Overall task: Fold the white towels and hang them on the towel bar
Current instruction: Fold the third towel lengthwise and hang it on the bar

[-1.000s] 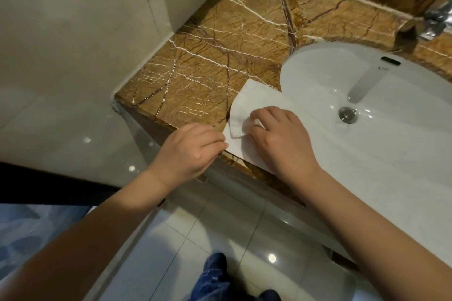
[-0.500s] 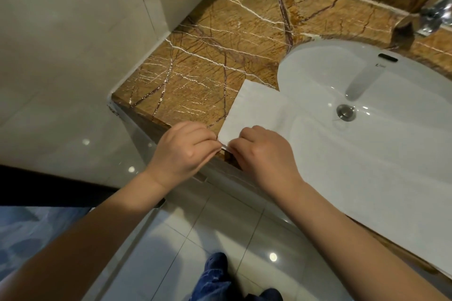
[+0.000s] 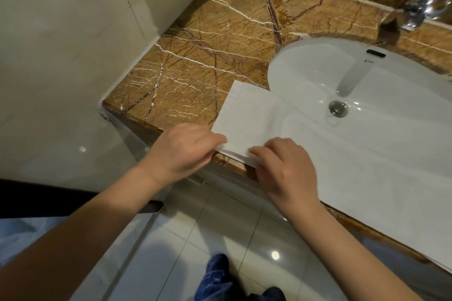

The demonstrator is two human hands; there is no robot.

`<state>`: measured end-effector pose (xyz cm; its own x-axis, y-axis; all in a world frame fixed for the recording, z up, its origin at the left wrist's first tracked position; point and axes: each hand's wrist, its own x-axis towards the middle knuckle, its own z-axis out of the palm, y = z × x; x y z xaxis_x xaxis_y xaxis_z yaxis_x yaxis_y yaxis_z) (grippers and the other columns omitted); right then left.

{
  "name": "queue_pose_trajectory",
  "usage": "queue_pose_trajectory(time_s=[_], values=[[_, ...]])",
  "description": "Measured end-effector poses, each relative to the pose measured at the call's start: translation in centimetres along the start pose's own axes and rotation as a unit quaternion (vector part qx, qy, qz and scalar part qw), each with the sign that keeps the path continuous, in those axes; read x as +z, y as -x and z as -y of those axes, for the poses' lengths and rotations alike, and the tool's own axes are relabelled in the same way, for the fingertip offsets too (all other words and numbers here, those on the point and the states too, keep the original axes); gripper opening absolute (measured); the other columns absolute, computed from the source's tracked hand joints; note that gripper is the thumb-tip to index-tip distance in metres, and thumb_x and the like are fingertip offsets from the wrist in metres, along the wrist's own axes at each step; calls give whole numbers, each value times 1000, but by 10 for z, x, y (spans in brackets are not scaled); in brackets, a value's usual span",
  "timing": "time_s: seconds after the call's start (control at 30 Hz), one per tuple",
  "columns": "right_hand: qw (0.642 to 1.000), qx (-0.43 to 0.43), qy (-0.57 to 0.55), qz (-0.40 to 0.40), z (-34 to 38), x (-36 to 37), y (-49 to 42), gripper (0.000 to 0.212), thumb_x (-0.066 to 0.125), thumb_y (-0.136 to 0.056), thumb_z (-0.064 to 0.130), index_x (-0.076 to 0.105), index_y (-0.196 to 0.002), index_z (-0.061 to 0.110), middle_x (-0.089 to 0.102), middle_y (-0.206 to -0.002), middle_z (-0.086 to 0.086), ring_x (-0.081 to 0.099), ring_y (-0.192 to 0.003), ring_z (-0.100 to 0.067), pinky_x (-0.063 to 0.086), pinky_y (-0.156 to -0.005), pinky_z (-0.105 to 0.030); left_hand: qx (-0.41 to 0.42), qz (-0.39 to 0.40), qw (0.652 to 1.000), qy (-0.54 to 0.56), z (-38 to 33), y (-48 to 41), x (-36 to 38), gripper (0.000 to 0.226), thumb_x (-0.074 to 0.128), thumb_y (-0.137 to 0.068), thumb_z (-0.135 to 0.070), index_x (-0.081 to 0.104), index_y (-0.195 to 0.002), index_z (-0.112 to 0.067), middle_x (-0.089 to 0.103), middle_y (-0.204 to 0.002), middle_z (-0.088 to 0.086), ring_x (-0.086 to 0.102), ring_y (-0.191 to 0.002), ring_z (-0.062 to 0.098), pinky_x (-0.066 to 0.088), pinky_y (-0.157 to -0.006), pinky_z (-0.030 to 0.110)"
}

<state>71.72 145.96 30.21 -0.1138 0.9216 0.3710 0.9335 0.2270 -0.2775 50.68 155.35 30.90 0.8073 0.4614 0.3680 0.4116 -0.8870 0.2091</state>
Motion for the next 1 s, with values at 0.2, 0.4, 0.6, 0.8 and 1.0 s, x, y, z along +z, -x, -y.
queue_pose_trajectory(time_s=[0.2,0.4,0.6,0.8,1.0], values=[[999,39,11,-19,-36,-25,42,23,81,-63,-8,72,-81,2,65,-78,-15,61,-66,-34,45,-46,-33,15,22,999,-17,2,-2,1,14,76,-72,-5,75,-86,-5,71,-80,10,67,-72,25,52,-66,32],[1000,15,1,-15,-49,-36,40,18,73,-71,0,74,-88,7,64,-81,-13,61,-69,-33,46,-48,-30,21,37,998,-43,8,-6,0,10,73,-73,-6,75,-81,-3,69,-76,11,65,-67,26,43,-66,26],[994,70,-48,67,-48,-38,51,20,74,-79,16,73,-99,16,64,-86,-5,59,-71,-22,43,-55,-29,7,80,995,-57,10,-11,-2,23,54,-86,-18,72,-75,-7,68,-76,8,63,-66,25,47,-62,31],[999,17,4,-30,-61,-45,79,34,60,-79,-1,55,-110,11,63,-76,-15,56,-60,-32,46,-47,-36,46,87,994,-43,-23,-32,9,14,62,-82,-21,69,-90,-12,67,-88,8,63,-77,25,50,-65,33],[999,13,48,-22,-79,-64,93,12,66,-79,2,73,-87,0,65,-73,-14,59,-59,-31,44,-48,-29,71,104,992,-24,-42,-50,43,38,62,-89,-24,63,-122,-6,60,-129,16,58,-117,33,54,-88,48]])
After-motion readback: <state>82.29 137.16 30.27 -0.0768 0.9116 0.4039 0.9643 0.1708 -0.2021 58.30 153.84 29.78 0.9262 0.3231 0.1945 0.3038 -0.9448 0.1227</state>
